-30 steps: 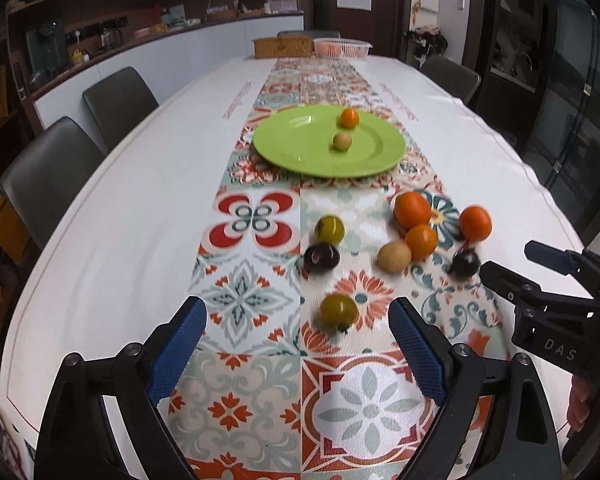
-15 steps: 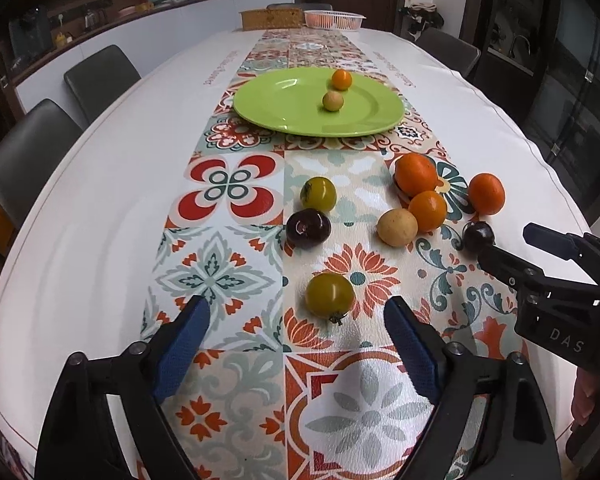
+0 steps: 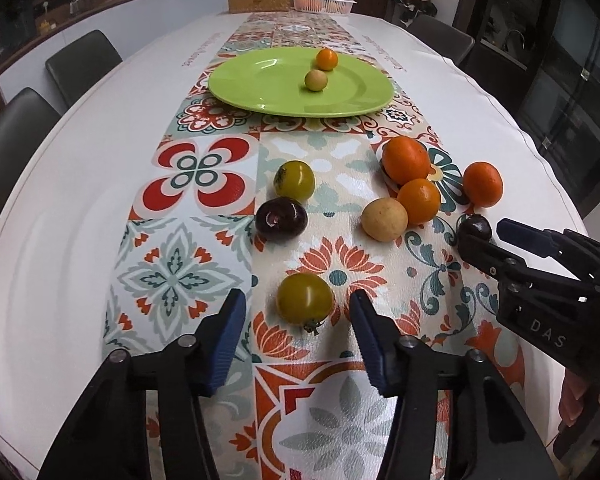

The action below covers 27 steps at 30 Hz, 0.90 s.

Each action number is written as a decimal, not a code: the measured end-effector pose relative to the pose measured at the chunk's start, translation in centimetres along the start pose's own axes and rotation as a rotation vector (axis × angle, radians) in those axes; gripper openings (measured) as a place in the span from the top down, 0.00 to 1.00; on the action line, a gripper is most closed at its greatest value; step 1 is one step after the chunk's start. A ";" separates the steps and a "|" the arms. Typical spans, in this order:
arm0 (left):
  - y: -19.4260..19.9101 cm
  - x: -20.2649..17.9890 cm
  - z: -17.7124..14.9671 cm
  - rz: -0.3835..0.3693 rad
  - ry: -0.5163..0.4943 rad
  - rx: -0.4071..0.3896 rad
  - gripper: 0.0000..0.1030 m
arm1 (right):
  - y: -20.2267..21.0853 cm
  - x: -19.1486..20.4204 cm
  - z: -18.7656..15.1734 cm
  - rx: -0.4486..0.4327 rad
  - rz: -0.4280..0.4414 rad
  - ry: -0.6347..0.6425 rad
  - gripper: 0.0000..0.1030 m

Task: Organize fruits
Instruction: 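Grasp the green tomato with the left gripper while the right gripper grasps the dark plum, then release the green tomato on the plate with the left gripper while the right gripper releases the dark plum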

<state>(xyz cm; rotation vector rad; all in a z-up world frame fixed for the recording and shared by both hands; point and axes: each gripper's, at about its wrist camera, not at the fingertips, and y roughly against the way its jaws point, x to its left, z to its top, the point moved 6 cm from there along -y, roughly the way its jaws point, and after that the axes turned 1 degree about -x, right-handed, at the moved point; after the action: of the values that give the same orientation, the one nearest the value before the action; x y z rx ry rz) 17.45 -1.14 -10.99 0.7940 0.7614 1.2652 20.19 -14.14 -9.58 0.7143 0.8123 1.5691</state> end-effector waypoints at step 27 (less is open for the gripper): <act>1.6 -0.4 0.5 -0.053 -0.009 -0.031 0.73 | 2.2 1.4 0.8 -0.044 0.055 0.024 0.71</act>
<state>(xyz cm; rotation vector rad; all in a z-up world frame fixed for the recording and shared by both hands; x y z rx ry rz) 17.04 -1.38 -9.37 0.7493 0.7487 1.2225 19.39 -12.88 -7.28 0.6920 0.7790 1.6433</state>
